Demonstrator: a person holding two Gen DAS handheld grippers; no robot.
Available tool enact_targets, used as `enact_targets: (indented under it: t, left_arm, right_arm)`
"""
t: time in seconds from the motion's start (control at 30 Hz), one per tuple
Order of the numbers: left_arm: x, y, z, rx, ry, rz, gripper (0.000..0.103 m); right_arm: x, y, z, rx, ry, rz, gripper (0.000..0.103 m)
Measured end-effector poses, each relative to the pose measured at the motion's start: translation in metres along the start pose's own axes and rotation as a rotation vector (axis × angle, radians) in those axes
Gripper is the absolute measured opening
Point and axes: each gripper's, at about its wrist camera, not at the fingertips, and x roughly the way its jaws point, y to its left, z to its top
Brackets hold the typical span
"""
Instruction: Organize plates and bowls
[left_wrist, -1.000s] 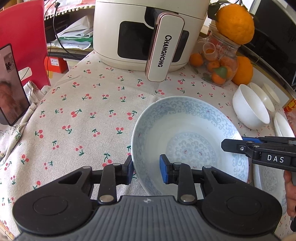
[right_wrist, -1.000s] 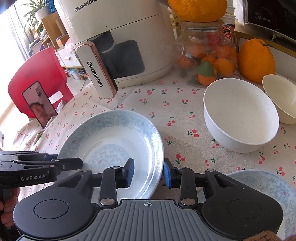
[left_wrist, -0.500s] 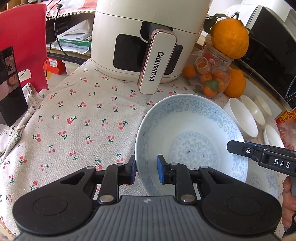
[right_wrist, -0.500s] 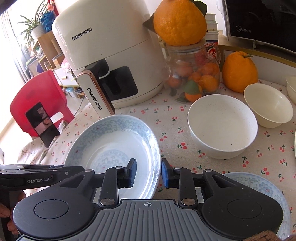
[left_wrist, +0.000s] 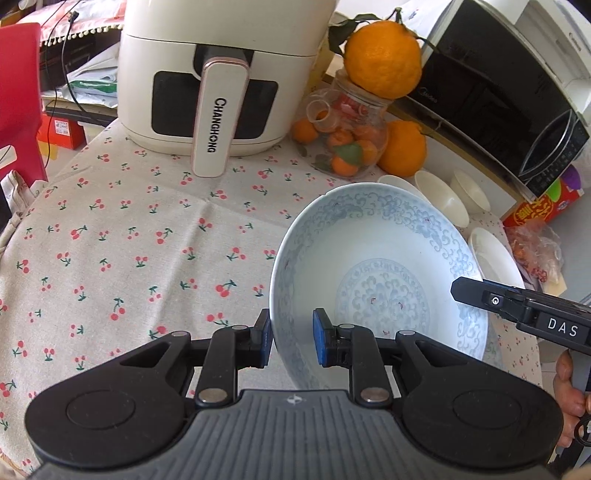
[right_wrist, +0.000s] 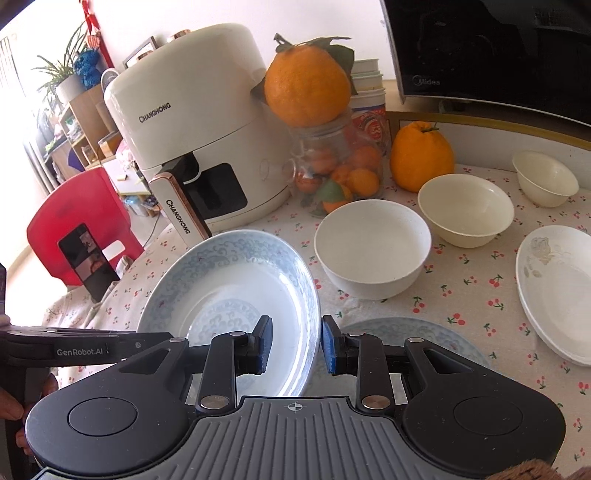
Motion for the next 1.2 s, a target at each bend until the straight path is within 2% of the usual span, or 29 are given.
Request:
enact_targets:
  t: [0.33,0.57,0.77,0.87,1.2]
  left_arm:
    - [0.016,-0.046,-0.011,0.085,0.049,-0.047,0.020]
    - [0.028,-0.069,-0.018,0.170,0.052,-0.012,0.020]
    - [0.031,-0.081,-0.019,0.218,0.017,0.009,0.020]
    - [0.036,-0.085,-0.020,0.227,0.023,0.014,0.020]
    - [0.044,-0.104,-0.033,0.350,0.004,0.060,0.019]
  right_arm:
    - [-0.032,-0.039,-0.018,0.081,0.008,-0.082,0.028]
    - [-0.037,-0.060,-0.033,0.131,0.069,-0.129,0.028]
    - [-0.034,-0.070,-0.041,0.161,0.121,-0.153,0.028]
    - [-0.033,-0.071,-0.042,0.153,0.130,-0.176,0.028]
    - [-0.029,-0.078,-0.045,0.142,0.161,-0.245,0.028]
